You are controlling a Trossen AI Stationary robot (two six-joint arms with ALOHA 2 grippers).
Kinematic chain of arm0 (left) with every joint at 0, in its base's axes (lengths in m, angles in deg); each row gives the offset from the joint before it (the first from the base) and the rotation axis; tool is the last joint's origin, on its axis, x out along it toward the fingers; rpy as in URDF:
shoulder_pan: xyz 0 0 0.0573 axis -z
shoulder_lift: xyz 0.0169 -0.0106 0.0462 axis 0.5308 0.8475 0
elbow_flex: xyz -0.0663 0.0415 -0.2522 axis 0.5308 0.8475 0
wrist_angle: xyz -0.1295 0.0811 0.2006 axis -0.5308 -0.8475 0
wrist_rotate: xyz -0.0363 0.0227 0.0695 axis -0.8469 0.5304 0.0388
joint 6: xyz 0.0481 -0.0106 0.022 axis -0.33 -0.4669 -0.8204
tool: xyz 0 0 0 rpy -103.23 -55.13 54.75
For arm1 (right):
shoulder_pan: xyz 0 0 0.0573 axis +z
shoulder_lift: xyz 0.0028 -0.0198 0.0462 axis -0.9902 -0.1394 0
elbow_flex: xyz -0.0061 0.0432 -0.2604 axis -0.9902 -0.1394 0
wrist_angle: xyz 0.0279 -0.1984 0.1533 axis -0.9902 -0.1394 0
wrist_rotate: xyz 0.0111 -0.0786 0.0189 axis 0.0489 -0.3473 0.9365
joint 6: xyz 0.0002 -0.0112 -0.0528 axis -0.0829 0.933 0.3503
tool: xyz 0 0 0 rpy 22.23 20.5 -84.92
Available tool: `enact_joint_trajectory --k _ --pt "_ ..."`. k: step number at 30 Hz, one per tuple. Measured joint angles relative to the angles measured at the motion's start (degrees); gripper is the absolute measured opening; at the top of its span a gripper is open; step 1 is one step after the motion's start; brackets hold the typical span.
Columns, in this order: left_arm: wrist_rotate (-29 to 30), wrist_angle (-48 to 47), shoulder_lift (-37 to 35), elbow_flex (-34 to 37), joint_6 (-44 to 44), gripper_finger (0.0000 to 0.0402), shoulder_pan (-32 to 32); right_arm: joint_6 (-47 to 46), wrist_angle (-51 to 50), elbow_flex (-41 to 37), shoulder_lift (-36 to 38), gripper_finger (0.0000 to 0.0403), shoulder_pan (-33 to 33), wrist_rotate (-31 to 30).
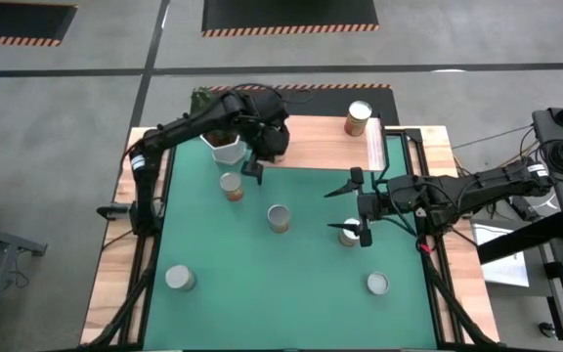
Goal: Pick and place cans onto a shelf
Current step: Put the canned spaghetti sauce on the shelf
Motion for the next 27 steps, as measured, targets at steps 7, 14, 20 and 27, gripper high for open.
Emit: enact_joint_trajectory --k 7,14,20,27 --pt "7.9 1.4 0.0 0.2 1.6 0.0 -0.1 -0.1 0.0 0.0 0.0 0.0328 0.0 0.0" --pt "14.3 0.6 0.0 -1.3 3.0 0.0 -0.5 -0.5 0.0 0.0 0.0 0.0328 0.0 0.0" --pt "10.9 -0.2 0.0 -4.6 3.7 0.0 -0.2 -0.6 -0.1 0.0 0.0 0.0328 0.0 0.0" --pt "6.5 10.5 -0.1 -7.0 3.9 0.0 -0.2 -0.7 -0.1 0.0 0.0 0.0328 0.0 0.0"
